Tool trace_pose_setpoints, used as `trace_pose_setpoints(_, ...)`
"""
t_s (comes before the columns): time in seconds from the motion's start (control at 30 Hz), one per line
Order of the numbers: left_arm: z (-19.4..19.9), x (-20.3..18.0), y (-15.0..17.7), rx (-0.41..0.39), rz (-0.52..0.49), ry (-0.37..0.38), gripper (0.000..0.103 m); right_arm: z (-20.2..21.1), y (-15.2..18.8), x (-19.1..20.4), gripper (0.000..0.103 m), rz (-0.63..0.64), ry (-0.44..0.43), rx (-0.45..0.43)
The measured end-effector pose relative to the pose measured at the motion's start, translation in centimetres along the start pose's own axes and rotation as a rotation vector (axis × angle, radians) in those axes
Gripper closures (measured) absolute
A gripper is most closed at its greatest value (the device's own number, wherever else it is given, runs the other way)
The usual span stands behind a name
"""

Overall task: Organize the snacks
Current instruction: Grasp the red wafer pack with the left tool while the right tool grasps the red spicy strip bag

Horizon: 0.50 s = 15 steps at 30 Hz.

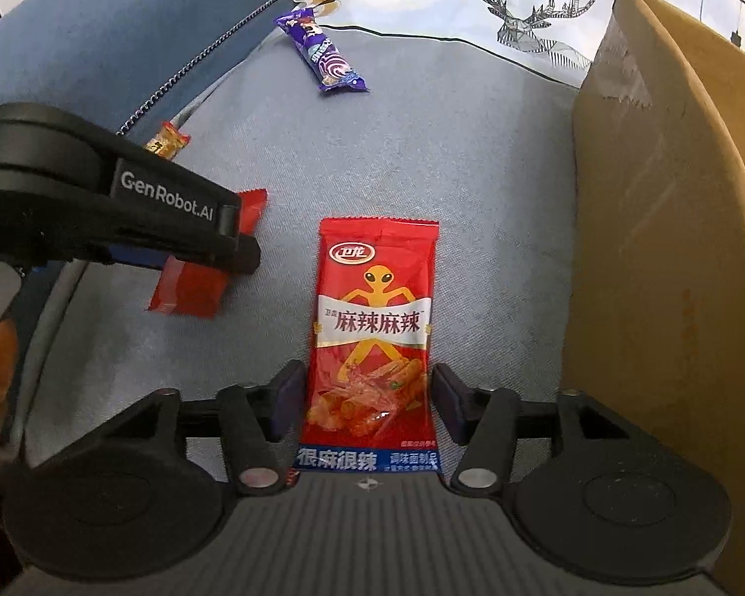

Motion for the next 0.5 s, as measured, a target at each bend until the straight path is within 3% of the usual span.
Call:
trace_pose_setpoints(0.13,-0.10,-0.20,-0.23,0.001,-0.031,-0.011,0.055,-0.14,-0.16,-0.06,0.044,-0.002,0.004,-0.010)
trace_pose_setpoints(0.23,0.06,-0.25,-0.26,-0.002,-0.031,-0.007,0.056,-0.11,-0.24,-0.08,0.052,-0.003,0.006,-0.025)
trace_pose_setpoints(0.5,0.68,-0.25,-0.27,-0.020,-0.035,0.004,0.057,0.19,-0.03,-0.31,0.055,-0.024,0.003,-0.041)
Point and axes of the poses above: each gripper's, at about its wrist camera, not at the fingertips, and z roughly against the way its jaws point, x to its left, y to its underside, the point moved 4 cm from there along -z, roughly the way its jaws point, and after that the axes turned 14 degrees about y, right-handed, at the moved point
